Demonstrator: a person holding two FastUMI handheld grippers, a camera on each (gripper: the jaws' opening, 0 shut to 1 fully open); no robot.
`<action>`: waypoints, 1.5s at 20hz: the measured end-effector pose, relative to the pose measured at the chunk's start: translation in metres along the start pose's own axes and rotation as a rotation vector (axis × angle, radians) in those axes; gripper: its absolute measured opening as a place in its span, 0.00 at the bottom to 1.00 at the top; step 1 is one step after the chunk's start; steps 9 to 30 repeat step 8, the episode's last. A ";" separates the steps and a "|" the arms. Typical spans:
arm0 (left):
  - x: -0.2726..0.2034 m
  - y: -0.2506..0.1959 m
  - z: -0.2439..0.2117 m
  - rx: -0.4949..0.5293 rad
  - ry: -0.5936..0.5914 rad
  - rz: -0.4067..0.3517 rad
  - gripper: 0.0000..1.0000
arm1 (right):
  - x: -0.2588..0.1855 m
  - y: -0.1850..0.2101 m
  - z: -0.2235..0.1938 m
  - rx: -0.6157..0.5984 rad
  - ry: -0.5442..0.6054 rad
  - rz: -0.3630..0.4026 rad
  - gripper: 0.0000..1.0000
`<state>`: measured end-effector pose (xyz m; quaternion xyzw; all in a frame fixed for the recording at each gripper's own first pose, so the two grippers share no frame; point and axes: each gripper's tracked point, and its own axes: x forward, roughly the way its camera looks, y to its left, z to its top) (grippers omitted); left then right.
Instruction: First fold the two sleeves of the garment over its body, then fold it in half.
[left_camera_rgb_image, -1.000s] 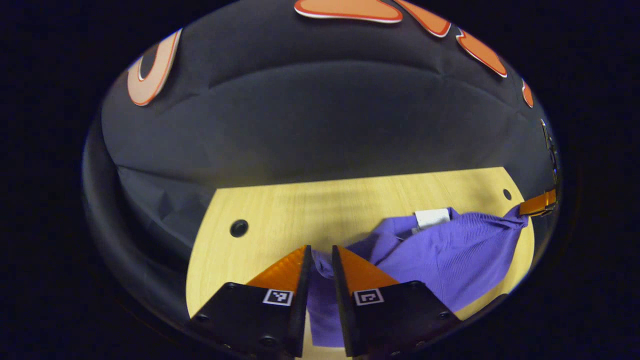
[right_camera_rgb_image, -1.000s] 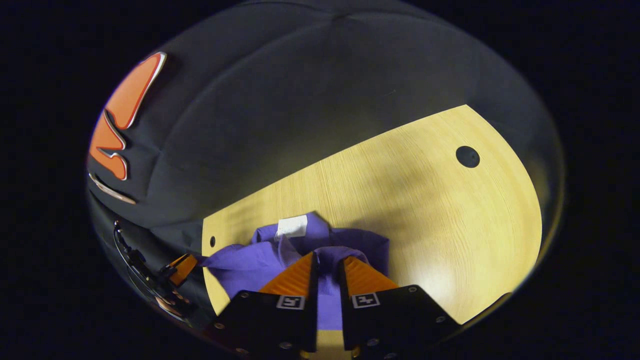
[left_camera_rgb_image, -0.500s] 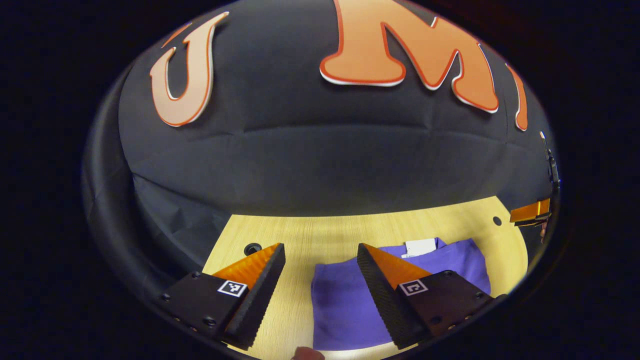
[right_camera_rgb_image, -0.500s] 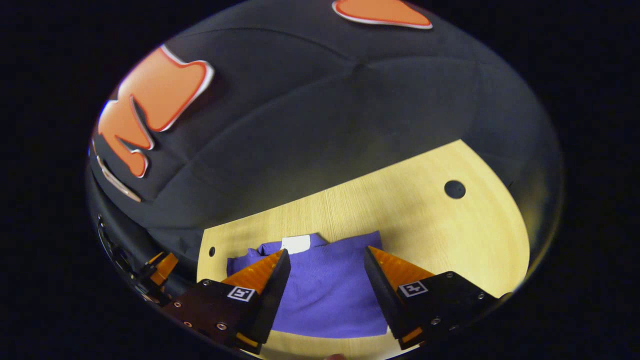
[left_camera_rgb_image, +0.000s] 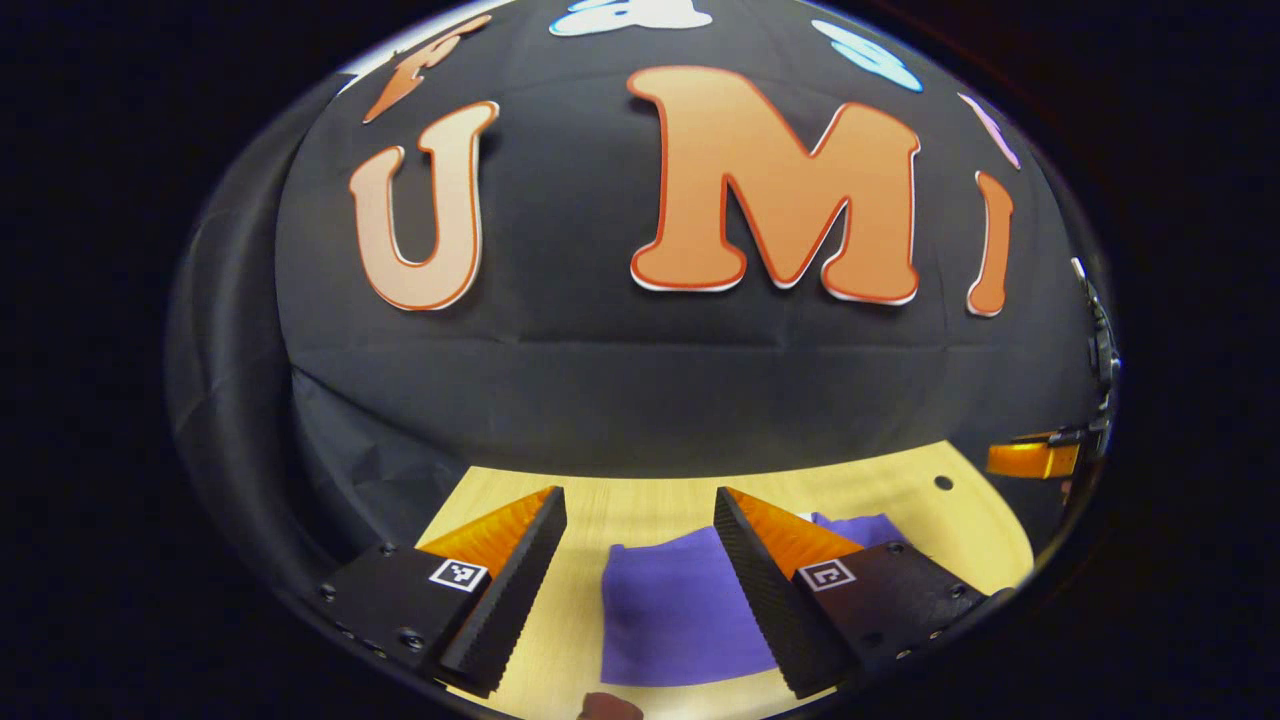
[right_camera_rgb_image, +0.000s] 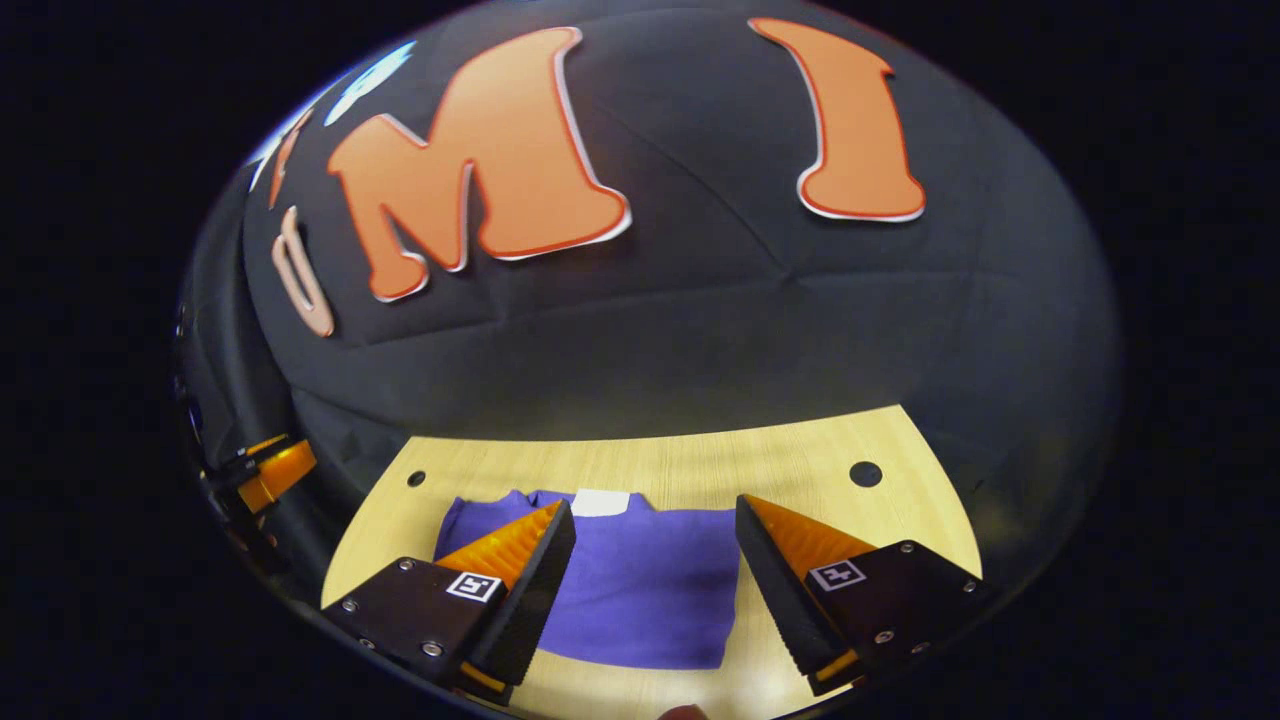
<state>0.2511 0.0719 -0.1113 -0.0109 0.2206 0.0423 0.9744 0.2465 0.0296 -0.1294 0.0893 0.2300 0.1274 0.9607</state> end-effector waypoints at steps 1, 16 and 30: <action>-0.009 -0.001 0.002 -0.019 -0.027 0.003 0.97 | -0.008 0.002 -0.001 -0.055 -0.024 -0.010 0.96; -0.085 0.000 0.011 -0.003 -0.213 0.033 0.97 | -0.064 0.028 0.004 -0.214 -0.190 -0.059 0.97; -0.085 0.000 0.011 -0.003 -0.213 0.033 0.97 | -0.064 0.028 0.004 -0.214 -0.190 -0.059 0.97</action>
